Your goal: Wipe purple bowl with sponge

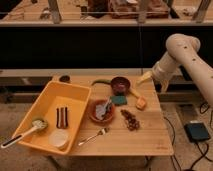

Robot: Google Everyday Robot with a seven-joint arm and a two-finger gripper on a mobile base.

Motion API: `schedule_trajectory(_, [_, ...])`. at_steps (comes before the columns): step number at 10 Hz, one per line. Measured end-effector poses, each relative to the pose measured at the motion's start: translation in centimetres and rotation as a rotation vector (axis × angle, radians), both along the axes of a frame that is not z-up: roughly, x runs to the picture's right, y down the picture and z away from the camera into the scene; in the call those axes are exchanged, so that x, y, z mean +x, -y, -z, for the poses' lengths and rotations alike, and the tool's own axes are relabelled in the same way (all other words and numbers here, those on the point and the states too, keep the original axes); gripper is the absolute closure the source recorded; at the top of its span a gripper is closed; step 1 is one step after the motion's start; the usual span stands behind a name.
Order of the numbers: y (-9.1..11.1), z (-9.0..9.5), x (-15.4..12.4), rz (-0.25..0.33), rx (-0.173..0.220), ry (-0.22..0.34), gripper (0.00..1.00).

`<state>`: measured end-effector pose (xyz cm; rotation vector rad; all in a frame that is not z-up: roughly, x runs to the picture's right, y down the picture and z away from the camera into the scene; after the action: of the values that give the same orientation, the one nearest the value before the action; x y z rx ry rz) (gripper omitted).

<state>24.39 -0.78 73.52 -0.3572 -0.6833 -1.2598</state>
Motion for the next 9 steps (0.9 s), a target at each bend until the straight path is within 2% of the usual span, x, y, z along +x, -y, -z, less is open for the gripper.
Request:
schedule_trajectory(5, [0.1, -0.1, 0.0, -0.013, -0.003, -0.008, 0.2])
schedule_trajectory(7, [0.1, -1.1, -0.5, -0.102, 0.005, -0.089, 0.2])
schedule_trajectory(9, [-0.1, -2.2, -1.2, -0.214, -0.019, -0.162, 0.2])
